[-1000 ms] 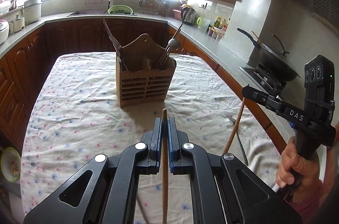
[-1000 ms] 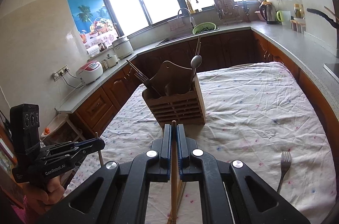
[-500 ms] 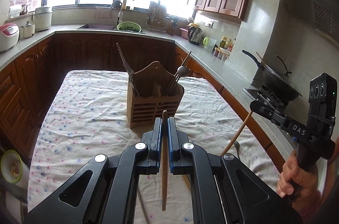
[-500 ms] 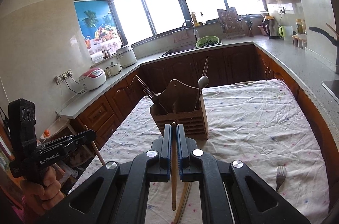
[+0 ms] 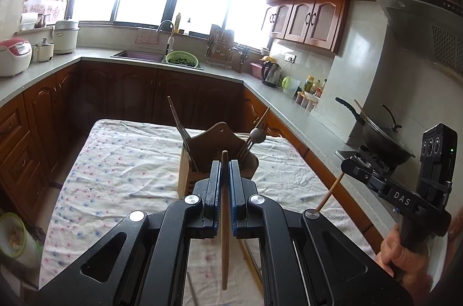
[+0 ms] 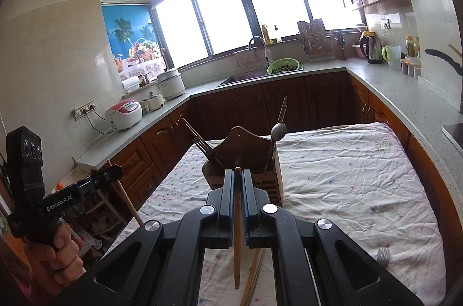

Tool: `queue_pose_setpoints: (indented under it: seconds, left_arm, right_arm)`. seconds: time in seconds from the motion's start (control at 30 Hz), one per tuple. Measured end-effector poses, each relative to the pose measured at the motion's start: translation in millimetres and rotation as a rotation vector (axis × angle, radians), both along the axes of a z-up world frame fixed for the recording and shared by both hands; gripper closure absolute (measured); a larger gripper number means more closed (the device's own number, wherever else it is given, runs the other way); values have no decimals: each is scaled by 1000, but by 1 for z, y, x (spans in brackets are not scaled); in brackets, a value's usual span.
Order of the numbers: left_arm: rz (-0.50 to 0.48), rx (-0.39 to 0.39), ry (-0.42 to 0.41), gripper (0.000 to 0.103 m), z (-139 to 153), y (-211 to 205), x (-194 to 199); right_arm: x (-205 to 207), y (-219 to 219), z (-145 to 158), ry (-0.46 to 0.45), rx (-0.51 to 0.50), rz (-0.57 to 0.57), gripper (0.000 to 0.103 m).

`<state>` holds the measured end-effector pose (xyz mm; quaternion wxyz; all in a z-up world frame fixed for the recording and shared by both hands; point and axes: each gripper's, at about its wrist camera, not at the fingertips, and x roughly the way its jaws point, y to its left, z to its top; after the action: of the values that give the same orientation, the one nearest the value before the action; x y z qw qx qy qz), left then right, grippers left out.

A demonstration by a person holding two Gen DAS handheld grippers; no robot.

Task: Organize utensils
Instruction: 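Lift the wooden chopsticks with both tools and carry them above the holder, then lower the wooden chopsticks into the holder slots and open both tools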

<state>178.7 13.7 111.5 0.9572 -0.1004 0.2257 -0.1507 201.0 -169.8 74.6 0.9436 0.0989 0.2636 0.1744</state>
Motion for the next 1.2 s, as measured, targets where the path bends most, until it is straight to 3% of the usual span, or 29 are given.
queue_pose_setpoints:
  seconds: [0.33, 0.87, 1.03, 1.2]
  left_arm:
    - [38, -24, -84, 99, 24, 8, 24]
    - [120, 20, -272, 99, 64, 1, 92]
    - [149, 25, -295, 99, 54, -4, 117]
    - [197, 17, -257, 99, 21, -5, 138]
  right_arm:
    - [30, 1, 24, -79, 0, -21, 99]
    - [98, 4, 60, -222, 3, -76, 99]
    - [116, 9, 56, -256, -7, -99, 99]
    - [134, 13, 28, -225, -31, -109, 99]
